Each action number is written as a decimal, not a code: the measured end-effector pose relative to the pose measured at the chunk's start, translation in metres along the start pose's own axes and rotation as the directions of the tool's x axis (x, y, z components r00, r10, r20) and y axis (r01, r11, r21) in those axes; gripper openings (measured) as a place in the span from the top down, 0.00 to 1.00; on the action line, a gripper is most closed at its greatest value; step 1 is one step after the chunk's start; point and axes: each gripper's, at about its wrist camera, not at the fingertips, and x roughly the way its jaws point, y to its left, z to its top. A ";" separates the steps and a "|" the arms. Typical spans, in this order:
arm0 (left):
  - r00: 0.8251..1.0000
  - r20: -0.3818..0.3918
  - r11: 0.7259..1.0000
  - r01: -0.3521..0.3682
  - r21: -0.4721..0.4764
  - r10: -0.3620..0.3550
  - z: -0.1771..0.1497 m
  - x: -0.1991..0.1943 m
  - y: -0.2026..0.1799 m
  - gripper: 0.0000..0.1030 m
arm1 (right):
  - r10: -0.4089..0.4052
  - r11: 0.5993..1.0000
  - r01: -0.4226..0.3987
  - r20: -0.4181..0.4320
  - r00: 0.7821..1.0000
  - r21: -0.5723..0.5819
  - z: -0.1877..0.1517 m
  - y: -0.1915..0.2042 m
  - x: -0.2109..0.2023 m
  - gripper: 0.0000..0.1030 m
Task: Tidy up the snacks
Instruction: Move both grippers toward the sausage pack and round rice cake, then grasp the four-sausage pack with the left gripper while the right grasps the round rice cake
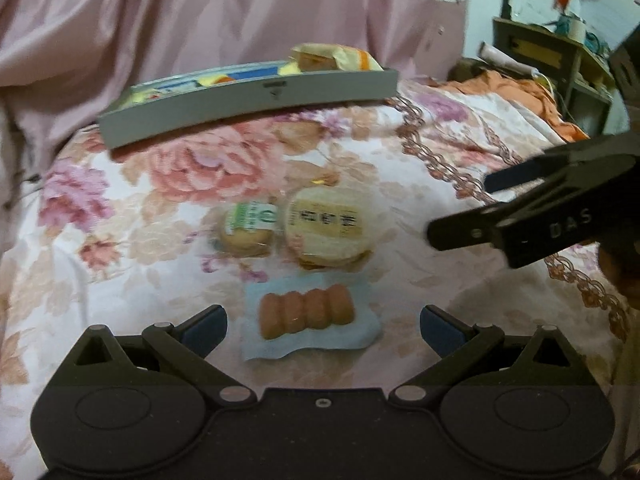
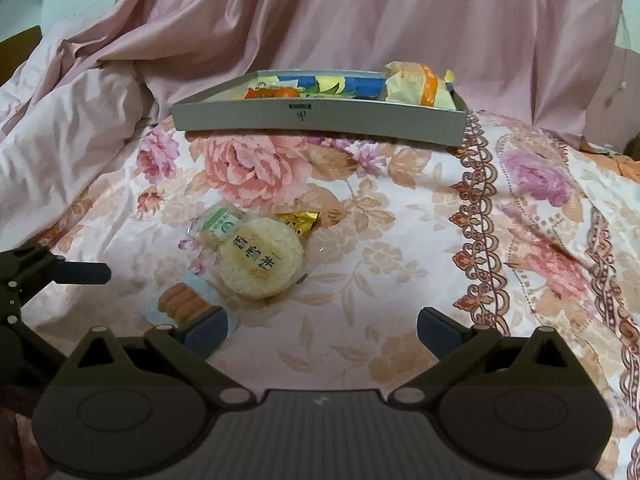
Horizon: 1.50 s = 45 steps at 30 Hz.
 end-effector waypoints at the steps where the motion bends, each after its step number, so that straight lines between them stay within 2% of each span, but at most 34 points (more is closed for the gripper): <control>1: 1.000 -0.011 1.000 0.005 0.004 -0.005 0.001 0.004 -0.001 0.01 | 0.009 1.000 -0.009 0.002 1.000 -0.012 0.001 0.000 0.004 0.00; 9: 0.998 -0.063 1.000 0.001 0.031 0.001 0.007 0.032 0.005 0.01 | 0.085 0.980 -0.068 0.084 0.993 -0.188 0.014 0.009 0.035 0.00; 16: 0.994 -0.109 1.000 0.006 0.001 -0.006 0.004 0.050 0.011 0.01 | 0.196 0.972 -0.187 0.050 0.979 -0.143 0.025 0.014 0.068 0.00; 26: 0.995 -0.097 1.000 0.010 -0.001 -0.011 0.004 0.056 0.009 0.01 | 0.179 0.956 -0.179 -0.022 0.984 -0.234 0.027 0.040 0.099 0.00; 28: 0.995 -0.097 1.000 0.010 0.000 -0.010 0.004 0.057 0.009 0.01 | 0.152 0.955 -0.161 -0.055 0.987 -0.249 0.025 0.042 0.103 0.05; 34: 0.994 -0.106 1.000 0.013 -0.007 -0.014 0.006 0.057 0.010 0.01 | 0.180 0.969 -0.193 -0.095 0.979 -0.152 0.034 0.023 0.097 0.24; 38: 0.993 -0.116 1.000 0.008 -0.013 -0.009 0.008 0.059 0.009 0.01 | 0.176 0.979 -0.184 -0.102 0.979 -0.086 0.040 0.005 0.092 0.24; 41: 0.992 -0.124 1.000 0.005 -0.014 -0.007 0.012 0.063 0.009 0.01 | 0.186 0.982 -0.188 -0.091 0.978 -0.011 0.045 -0.011 0.088 0.24; 45: 0.990 -0.139 1.000 0.010 0.010 -0.008 0.017 0.070 0.008 0.01 | 0.190 0.982 -0.188 -0.065 0.980 0.035 0.050 -0.023 0.082 0.23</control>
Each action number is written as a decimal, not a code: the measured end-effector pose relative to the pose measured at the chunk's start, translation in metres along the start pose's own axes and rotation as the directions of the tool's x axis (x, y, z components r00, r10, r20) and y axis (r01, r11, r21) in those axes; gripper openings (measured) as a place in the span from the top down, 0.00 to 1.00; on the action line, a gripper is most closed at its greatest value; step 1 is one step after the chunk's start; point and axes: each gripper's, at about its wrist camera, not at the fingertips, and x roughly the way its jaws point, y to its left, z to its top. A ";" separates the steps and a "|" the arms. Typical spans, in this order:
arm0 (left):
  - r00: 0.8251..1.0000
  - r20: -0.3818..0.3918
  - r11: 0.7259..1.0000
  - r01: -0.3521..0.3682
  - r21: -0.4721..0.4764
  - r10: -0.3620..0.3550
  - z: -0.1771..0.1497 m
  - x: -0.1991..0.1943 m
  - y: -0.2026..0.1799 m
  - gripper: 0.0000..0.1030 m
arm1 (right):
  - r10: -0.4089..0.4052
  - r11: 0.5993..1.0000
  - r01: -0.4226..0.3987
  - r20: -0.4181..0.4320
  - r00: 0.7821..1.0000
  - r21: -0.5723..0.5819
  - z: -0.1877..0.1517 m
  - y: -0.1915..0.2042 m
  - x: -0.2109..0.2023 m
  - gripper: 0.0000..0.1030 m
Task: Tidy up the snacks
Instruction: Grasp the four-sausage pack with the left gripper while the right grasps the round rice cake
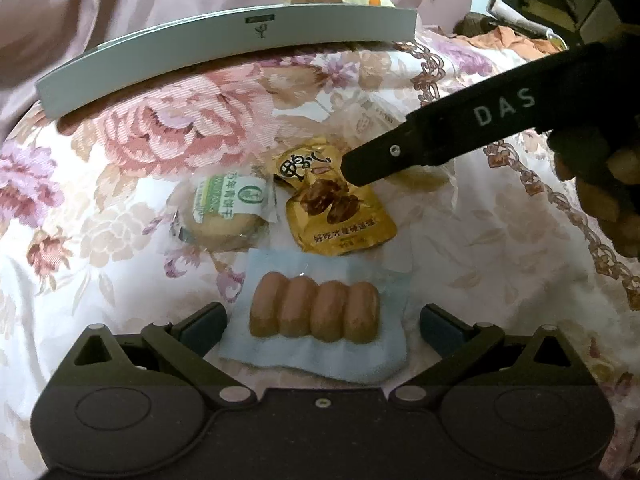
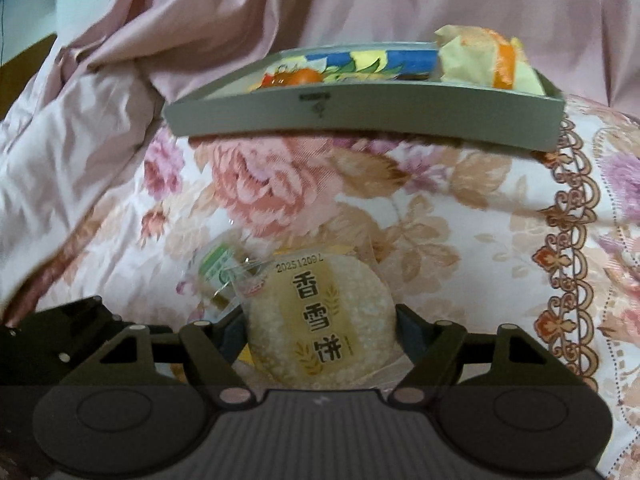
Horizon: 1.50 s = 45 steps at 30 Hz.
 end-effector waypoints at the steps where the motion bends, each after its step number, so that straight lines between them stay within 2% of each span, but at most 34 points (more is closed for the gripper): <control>1: 1.000 -0.004 1.000 0.003 0.002 -0.003 0.002 0.001 0.000 0.01 | 0.003 1.000 -0.003 0.002 1.000 0.006 0.001 -0.002 -0.001 0.23; 6: 1.000 -0.015 1.000 0.024 -0.008 -0.024 0.006 0.005 0.003 0.01 | 0.014 1.000 -0.014 -0.016 1.000 0.003 0.000 -0.001 0.001 0.23; 10: 1.000 -0.001 1.000 0.026 0.005 -0.026 0.004 0.003 0.002 0.07 | 0.013 1.000 -0.014 -0.021 1.000 -0.007 -0.001 0.002 0.002 0.23; 24: 1.000 -0.002 1.000 -0.021 -0.021 0.021 0.000 -0.005 -0.004 0.14 | 0.011 1.000 -0.011 -0.015 1.000 -0.007 -0.003 0.003 0.001 0.23; 31: 0.996 -0.006 0.996 -0.089 -0.025 0.089 -0.002 -0.014 -0.005 0.14 | 0.012 1.000 -0.012 -0.030 0.999 0.010 -0.007 0.001 0.003 0.23; 36: 0.987 0.032 0.987 -0.159 -0.001 0.159 0.000 -0.027 -0.003 0.14 | 0.006 1.000 -0.006 -0.022 1.000 0.024 -0.007 -0.001 0.001 0.23; 40: 0.975 0.076 0.978 -0.208 -0.022 0.209 0.007 -0.038 0.005 0.14 | -0.008 1.000 0.008 0.024 1.000 0.018 -0.007 0.001 -0.004 0.23; 45: 0.961 0.136 0.968 -0.229 -0.101 0.241 0.023 -0.053 0.020 0.14 | -0.012 1.000 0.012 0.167 0.986 0.001 -0.006 0.008 -0.021 0.23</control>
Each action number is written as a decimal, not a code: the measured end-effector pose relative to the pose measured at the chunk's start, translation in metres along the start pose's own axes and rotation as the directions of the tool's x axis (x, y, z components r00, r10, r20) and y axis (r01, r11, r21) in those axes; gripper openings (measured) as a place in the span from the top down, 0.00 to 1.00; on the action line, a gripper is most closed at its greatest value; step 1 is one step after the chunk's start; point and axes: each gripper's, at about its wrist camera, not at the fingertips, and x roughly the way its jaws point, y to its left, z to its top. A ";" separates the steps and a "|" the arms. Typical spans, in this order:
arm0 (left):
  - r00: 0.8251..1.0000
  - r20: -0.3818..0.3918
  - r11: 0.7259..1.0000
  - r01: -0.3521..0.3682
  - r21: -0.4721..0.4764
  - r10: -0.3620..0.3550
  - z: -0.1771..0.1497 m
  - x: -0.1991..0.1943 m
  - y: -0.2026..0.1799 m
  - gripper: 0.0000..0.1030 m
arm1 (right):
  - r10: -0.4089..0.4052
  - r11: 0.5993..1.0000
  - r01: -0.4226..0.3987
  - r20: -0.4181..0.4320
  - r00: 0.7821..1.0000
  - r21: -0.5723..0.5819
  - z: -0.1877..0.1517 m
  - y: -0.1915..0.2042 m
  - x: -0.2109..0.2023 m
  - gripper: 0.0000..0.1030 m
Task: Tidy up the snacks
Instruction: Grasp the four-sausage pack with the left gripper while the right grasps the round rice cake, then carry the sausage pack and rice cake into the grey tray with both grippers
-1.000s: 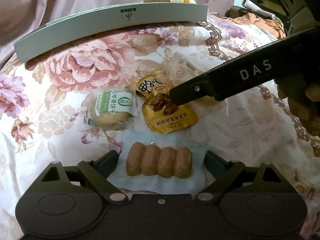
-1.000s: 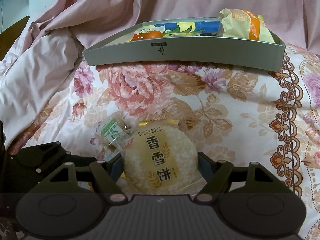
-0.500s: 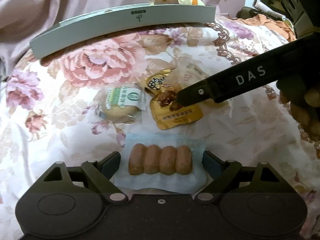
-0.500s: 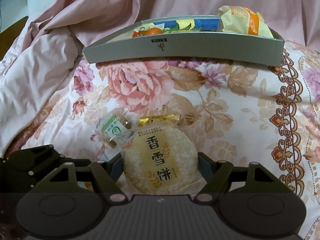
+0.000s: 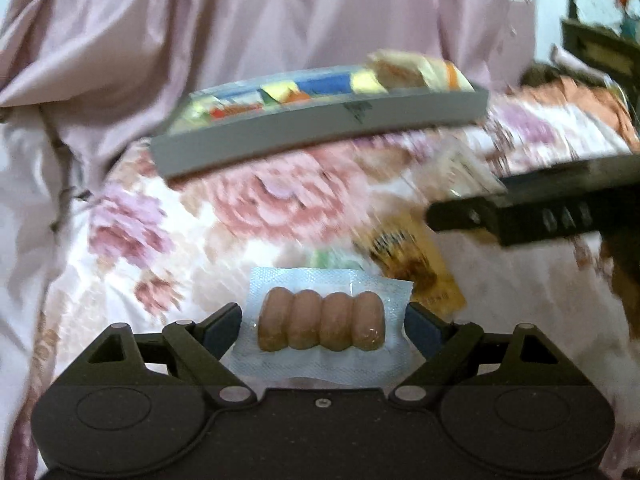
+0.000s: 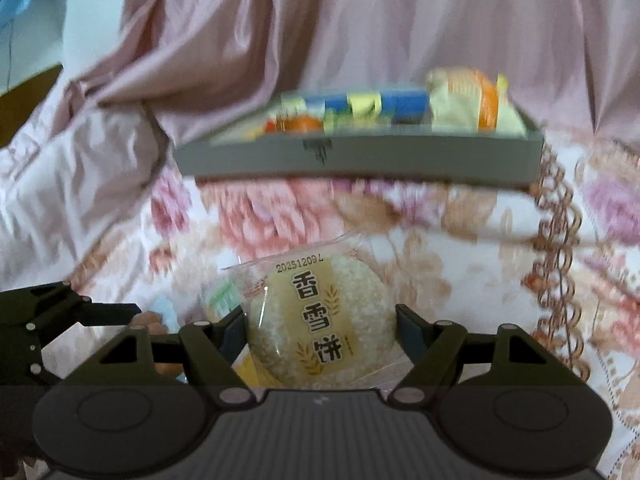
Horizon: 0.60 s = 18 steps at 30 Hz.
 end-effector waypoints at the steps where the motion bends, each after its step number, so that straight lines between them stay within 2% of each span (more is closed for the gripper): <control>1: 1.000 0.014 1.000 -0.007 -0.013 0.007 0.003 -0.003 0.003 0.14 | -0.002 1.000 0.002 0.021 1.000 -0.005 0.001 0.001 -0.003 0.23; 6: 0.994 0.093 0.997 -0.048 -0.066 0.054 0.026 -0.011 0.014 0.14 | -0.031 0.998 0.037 0.129 0.991 -0.043 0.002 0.007 -0.012 0.23; 9: 0.985 0.149 0.992 -0.071 -0.108 0.086 0.046 -0.012 0.024 0.14 | -0.061 0.996 0.073 0.188 0.980 -0.055 0.004 0.011 -0.015 0.23; 13: 0.966 0.217 0.974 -0.098 -0.206 0.143 0.075 -0.009 0.038 0.14 | -0.092 0.986 0.132 0.320 0.943 -0.104 0.003 0.020 -0.016 0.23; 16: 0.954 0.234 0.958 -0.128 -0.255 0.190 0.097 -0.001 0.046 0.14 | -0.123 0.972 0.191 0.397 0.910 -0.139 0.003 0.024 -0.012 0.23; 18: 0.946 0.242 0.947 -0.140 -0.289 0.213 0.113 0.005 0.051 0.14 | -0.145 0.968 0.217 0.433 0.890 -0.123 0.011 0.024 -0.005 0.23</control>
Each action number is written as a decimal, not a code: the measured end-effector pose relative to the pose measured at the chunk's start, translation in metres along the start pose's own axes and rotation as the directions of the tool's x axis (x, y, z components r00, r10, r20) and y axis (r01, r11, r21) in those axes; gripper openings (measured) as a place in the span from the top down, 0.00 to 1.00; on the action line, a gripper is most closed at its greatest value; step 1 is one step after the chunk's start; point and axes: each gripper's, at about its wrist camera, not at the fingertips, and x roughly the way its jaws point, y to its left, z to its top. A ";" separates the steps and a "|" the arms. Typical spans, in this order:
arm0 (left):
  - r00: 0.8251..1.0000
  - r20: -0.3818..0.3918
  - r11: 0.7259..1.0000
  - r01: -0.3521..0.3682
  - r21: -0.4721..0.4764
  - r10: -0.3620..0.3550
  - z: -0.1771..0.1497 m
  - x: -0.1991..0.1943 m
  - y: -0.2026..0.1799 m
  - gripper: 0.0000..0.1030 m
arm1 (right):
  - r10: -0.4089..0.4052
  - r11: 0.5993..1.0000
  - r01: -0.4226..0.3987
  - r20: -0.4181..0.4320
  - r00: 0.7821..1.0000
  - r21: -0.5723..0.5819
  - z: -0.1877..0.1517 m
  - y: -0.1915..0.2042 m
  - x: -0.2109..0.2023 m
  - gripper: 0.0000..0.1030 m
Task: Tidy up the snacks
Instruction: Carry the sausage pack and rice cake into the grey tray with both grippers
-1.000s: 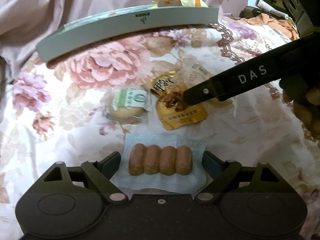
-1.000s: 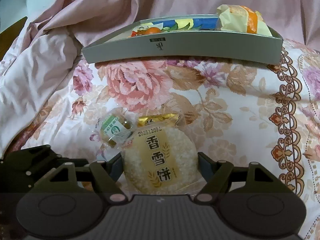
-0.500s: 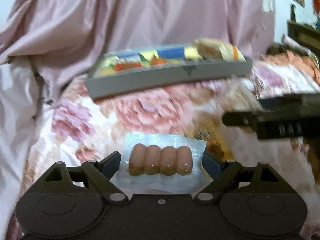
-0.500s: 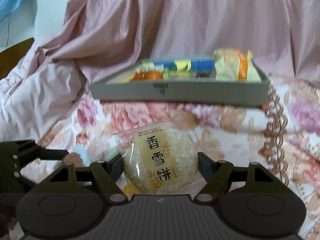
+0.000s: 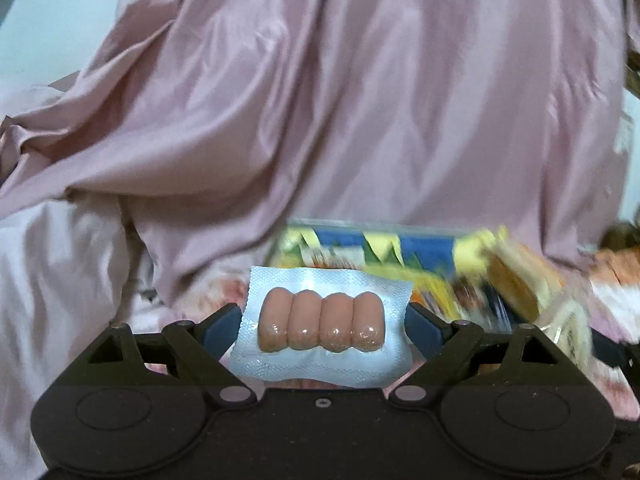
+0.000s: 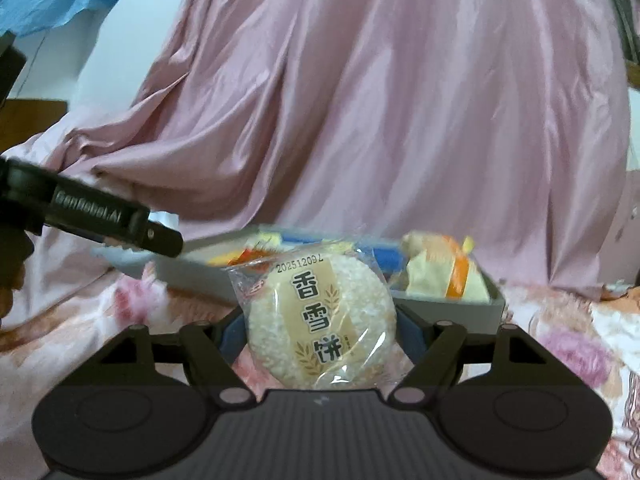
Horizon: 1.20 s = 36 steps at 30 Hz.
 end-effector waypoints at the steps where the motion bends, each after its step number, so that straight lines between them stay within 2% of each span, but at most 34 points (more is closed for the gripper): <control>1: 1.000 0.009 1.000 -0.011 -0.014 0.011 0.007 0.006 0.000 0.14 | -0.015 1.000 0.015 0.024 1.000 0.003 0.004 0.000 0.006 0.23; 5: 0.999 0.021 0.998 -0.049 -0.047 0.050 0.024 0.030 -0.001 0.14 | -0.056 0.998 0.054 0.096 0.994 0.022 0.019 -0.003 0.035 0.23; 8: 0.997 0.014 0.996 -0.071 -0.050 0.072 0.031 0.051 -0.005 0.14 | -0.059 0.998 0.056 0.136 0.989 0.025 0.025 -0.006 0.053 0.23; 12: 0.997 -0.005 0.994 -0.080 -0.071 0.079 0.032 0.078 -0.010 0.14 | -0.052 0.999 0.053 0.150 0.987 -0.003 0.029 -0.006 0.076 0.23; 20: 0.992 -0.075 0.992 -0.105 -0.069 0.100 0.018 0.113 -0.015 0.13 | -0.033 0.999 0.036 0.083 0.996 -0.037 0.027 -0.003 0.103 0.24; 30: 0.984 -0.145 0.989 -0.116 -0.095 0.101 0.007 0.129 -0.017 0.13 | -0.013 1.000 0.014 0.004 1.000 -0.017 0.027 -0.007 0.119 0.25; 36: 0.979 -0.180 0.984 -0.123 -0.131 0.098 0.004 0.134 -0.014 0.11 | -0.006 1.000 0.006 -0.006 1.000 -0.017 0.027 -0.008 0.121 0.24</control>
